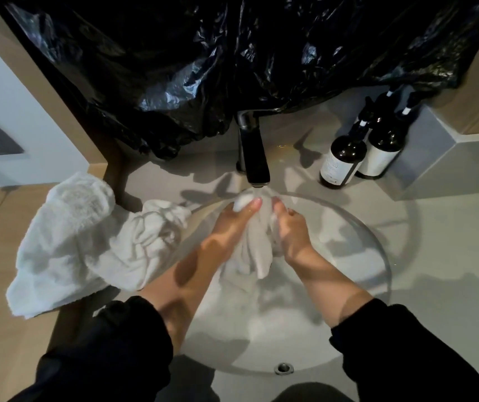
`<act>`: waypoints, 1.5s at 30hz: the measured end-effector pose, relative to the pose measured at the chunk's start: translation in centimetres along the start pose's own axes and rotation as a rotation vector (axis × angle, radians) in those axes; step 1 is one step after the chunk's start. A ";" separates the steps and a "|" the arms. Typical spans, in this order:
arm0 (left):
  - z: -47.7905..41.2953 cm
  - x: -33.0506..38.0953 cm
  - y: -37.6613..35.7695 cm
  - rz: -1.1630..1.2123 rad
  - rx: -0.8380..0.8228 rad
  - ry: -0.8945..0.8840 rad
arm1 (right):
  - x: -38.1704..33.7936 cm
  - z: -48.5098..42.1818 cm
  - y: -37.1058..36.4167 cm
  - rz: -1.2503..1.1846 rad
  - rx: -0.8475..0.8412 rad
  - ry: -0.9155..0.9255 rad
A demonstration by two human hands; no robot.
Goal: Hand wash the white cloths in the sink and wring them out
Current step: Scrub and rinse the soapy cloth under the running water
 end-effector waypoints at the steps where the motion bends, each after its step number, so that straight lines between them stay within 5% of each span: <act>1: -0.2 0.3 -0.2 -0.026 0.005 -0.021 | -0.1 -0.3 0.2 -0.003 0.075 0.033; 5: -0.8 1.0 -0.5 -0.110 0.002 0.005 | -0.8 -1.9 1.1 0.120 0.120 0.051; 10: -0.2 0.5 1.4 0.108 0.022 0.078 | -0.9 -3.7 1.0 0.206 -0.246 -0.155; 14: 0.5 1.7 3.4 -0.118 0.103 -0.030 | 1.1 -3.4 0.7 0.139 -0.438 -0.211; 16: 0.8 2.4 3.7 -0.126 0.074 -0.136 | 1.9 -3.6 0.4 0.231 -0.403 -0.151; 21: 1.8 3.5 4.8 -0.485 0.067 -0.270 | 6.3 -4.8 -0.8 1.133 -0.309 0.148; 24: 2.1 3.4 6.5 -0.497 0.197 -0.230 | 8.9 -4.9 -1.1 1.347 -0.271 0.186; 33: 1.7 2.9 7.2 -0.373 0.166 -0.194 | 9.7 -6.0 -2.7 1.243 -0.155 0.267; 45: 1.9 3.3 6.5 -0.305 0.139 -0.182 | 9.4 -6.3 -3.3 1.296 -0.304 0.298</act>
Point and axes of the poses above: each hand's wrist, its own z-axis away from the middle knuckle, its own y-axis out of the back of the hand, x = y × z, the point moved 6 cm from there along -z, towards the middle knuckle, and after that the axes turned 6 degrees about -y, right-handed, at the moved point
